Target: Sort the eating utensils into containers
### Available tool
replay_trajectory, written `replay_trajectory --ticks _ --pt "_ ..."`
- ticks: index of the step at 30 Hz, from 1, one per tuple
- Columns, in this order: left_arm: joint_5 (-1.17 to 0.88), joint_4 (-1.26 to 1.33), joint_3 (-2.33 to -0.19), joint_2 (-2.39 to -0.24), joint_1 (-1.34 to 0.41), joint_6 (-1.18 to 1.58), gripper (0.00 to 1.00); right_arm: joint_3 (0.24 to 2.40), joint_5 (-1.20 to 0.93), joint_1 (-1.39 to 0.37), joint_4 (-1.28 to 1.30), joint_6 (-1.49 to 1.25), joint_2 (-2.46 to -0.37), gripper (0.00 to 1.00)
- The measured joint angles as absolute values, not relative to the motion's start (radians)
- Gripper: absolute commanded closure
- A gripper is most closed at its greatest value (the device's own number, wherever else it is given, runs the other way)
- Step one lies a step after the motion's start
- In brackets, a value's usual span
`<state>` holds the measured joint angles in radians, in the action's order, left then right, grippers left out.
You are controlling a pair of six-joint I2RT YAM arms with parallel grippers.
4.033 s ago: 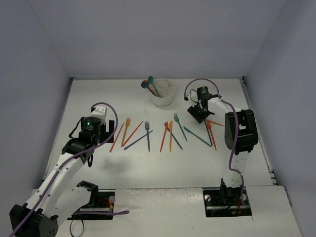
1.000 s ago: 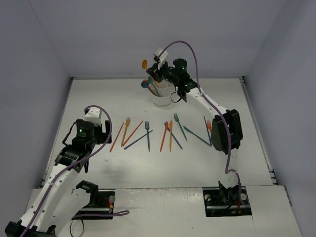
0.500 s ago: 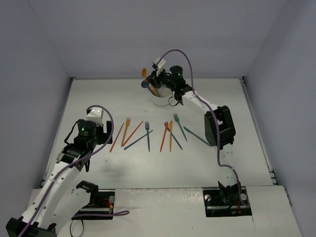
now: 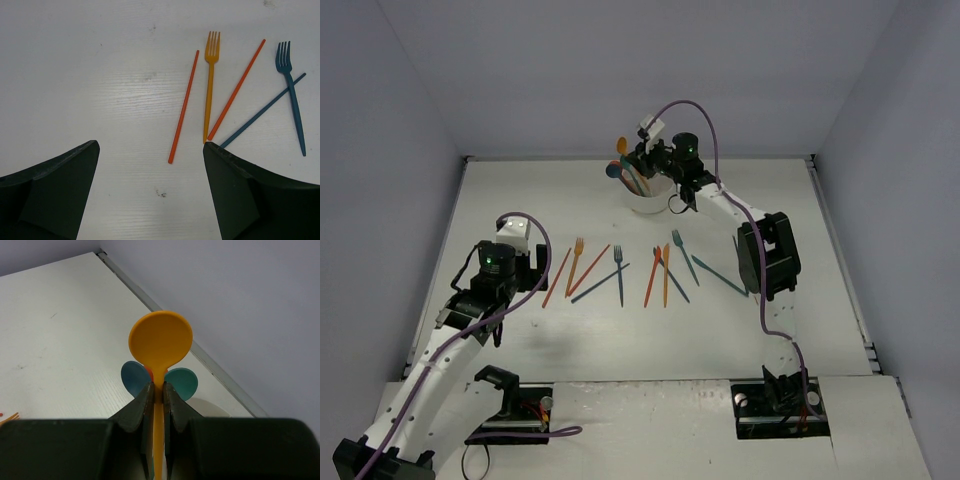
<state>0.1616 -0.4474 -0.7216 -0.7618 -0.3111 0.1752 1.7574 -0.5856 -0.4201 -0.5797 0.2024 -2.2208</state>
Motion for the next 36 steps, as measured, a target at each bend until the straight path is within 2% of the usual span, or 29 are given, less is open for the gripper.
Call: replay_trajectory --ticks 9,24,25,29,36 --pt "0.162 -0.447 -0.722 -0.767 -0.311 0.167 0.18 1.696 -0.589 -0.421 -0.58 0.202 -2.221 0.92" --pt "0.162 -0.447 -0.722 -0.778 -0.311 0.164 0.18 1.631 -0.539 -0.42 -0.56 0.202 -2.203 0.66" --pt "0.162 -0.447 -0.722 -0.778 -0.311 0.164 0.18 1.622 -0.53 -0.42 -0.551 0.202 -2.193 0.62" --pt "0.162 -0.448 -0.722 -0.779 -0.311 0.164 0.18 1.567 -0.451 -0.417 -0.491 0.188 -2.111 0.55" --pt "0.168 -0.453 -0.722 -0.795 -0.311 0.164 0.18 1.418 -0.228 -0.351 -0.334 0.094 -1.826 0.5"
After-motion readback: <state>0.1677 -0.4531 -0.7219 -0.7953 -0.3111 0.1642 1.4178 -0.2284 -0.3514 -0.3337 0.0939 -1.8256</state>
